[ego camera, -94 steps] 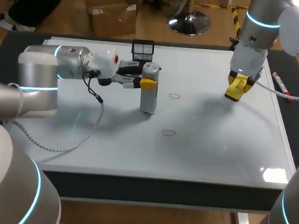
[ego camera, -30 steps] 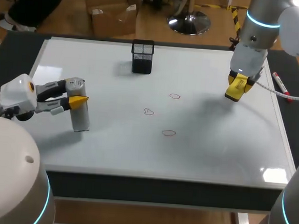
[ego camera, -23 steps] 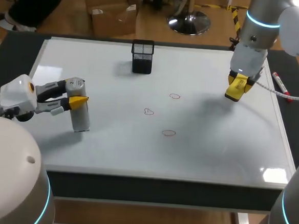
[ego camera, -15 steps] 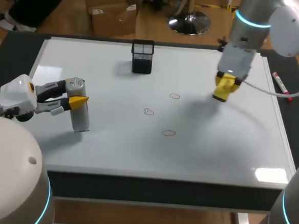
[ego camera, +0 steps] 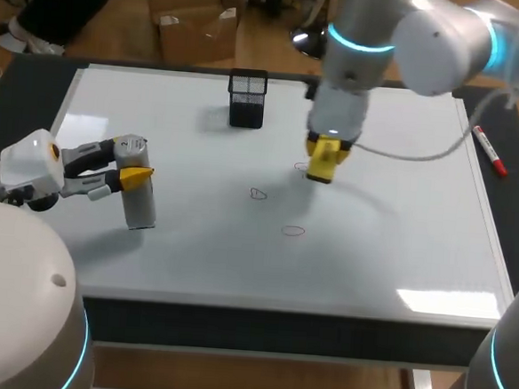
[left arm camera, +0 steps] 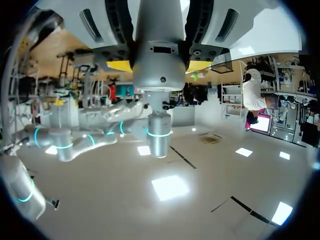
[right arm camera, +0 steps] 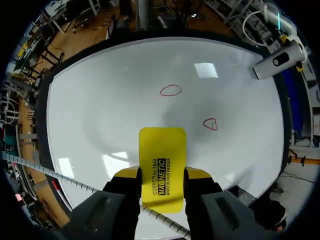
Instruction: Pick up the inspection probe, press it on each red-marked spot on the whiteboard one by one, put down the probe, pick up the eraser, and wipe off all the red marks.
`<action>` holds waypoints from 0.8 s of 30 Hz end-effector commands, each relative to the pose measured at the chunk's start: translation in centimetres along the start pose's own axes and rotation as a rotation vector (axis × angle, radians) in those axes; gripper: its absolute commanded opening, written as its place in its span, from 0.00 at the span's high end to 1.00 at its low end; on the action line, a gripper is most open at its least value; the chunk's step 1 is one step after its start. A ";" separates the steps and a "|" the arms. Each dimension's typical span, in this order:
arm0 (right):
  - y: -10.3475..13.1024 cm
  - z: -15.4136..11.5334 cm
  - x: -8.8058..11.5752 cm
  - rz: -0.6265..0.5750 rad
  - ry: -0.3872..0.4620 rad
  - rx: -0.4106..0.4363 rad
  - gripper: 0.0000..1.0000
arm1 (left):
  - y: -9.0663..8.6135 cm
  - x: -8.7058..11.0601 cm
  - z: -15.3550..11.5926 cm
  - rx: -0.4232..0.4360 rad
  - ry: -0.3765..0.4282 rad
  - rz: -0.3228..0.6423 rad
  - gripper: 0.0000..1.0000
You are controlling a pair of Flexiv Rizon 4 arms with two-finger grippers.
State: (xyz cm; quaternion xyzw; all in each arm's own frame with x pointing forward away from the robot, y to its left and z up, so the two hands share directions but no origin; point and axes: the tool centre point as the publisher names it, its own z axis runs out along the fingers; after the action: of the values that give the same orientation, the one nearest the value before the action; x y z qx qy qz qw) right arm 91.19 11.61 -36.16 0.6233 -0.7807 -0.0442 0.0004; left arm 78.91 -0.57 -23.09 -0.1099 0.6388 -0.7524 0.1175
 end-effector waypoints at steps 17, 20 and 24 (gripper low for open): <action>2.5 4.6 -12.0 -0.151 0.161 -0.029 1.00 | -0.1 0.0 0.1 0.000 -0.002 0.001 1.00; 2.8 4.8 -13.1 -0.159 0.180 -0.018 1.00 | -0.1 0.0 0.1 0.000 -0.002 0.001 1.00; 2.9 5.3 -13.7 -0.175 0.159 -0.025 1.00 | -0.1 0.0 0.1 0.000 -0.002 0.001 1.00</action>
State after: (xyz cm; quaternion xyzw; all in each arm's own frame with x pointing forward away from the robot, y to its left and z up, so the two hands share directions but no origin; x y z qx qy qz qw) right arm 90.79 25.26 -40.04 0.6900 -0.7223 -0.0321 0.0346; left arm 78.95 -0.59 -23.09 -0.1102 0.6387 -0.7524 0.1176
